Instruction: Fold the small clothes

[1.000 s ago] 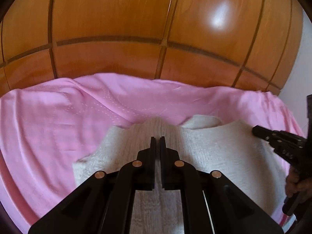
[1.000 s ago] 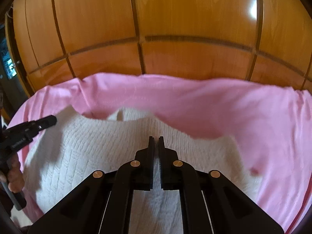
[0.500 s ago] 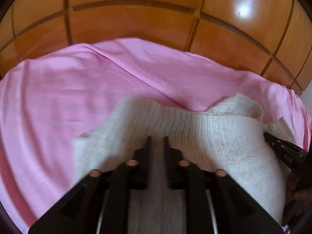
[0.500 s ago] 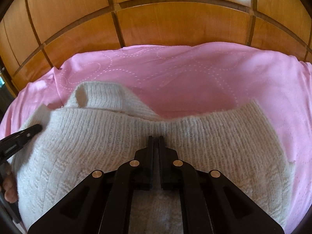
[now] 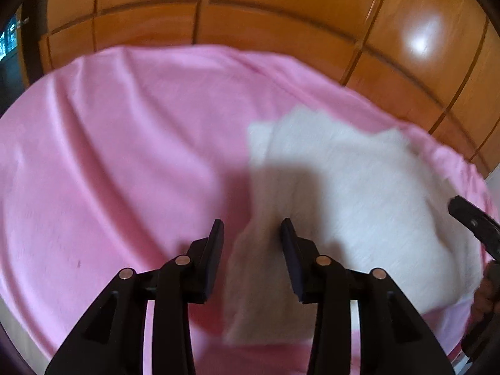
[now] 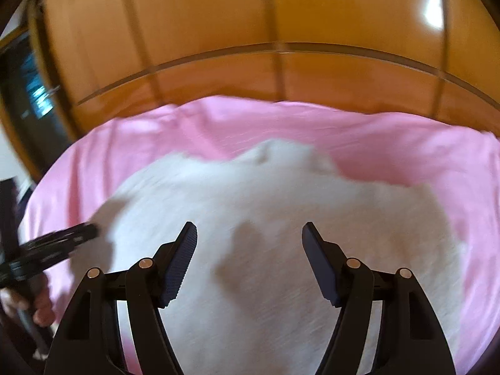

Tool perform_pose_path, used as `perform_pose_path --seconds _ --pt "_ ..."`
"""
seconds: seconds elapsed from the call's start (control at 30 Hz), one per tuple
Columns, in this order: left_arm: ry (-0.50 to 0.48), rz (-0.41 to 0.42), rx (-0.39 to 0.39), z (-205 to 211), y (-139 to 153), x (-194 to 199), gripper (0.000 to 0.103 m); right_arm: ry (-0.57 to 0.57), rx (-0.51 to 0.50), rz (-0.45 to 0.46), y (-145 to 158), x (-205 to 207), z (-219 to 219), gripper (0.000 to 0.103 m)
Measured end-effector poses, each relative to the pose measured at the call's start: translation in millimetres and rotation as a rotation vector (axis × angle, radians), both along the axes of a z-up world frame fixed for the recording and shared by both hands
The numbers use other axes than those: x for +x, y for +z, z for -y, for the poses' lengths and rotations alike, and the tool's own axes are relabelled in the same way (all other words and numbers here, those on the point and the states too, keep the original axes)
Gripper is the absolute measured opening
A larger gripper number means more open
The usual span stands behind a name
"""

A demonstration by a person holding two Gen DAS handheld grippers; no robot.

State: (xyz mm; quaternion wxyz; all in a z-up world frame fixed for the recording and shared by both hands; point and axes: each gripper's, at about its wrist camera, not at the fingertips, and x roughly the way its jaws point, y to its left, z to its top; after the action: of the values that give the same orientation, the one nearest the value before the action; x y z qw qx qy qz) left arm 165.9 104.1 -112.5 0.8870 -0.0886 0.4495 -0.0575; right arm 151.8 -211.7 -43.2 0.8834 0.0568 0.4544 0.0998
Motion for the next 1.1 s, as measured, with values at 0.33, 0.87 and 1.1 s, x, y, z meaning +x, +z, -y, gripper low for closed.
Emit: perform_pose_path --seconds 0.33,0.87,1.1 --pt "0.011 0.069 0.008 7 28 -21 0.043 0.087 -0.158 -0.017 -37 -28 -42 0.073" --pt "-0.131 0.213 0.079 64 72 -51 0.053 -0.119 -0.109 -0.015 5 -69 28 0.074" --pt "-0.194 0.193 0.09 86 64 -53 0.054 -0.241 -0.112 -0.03 9 -83 74 0.074"
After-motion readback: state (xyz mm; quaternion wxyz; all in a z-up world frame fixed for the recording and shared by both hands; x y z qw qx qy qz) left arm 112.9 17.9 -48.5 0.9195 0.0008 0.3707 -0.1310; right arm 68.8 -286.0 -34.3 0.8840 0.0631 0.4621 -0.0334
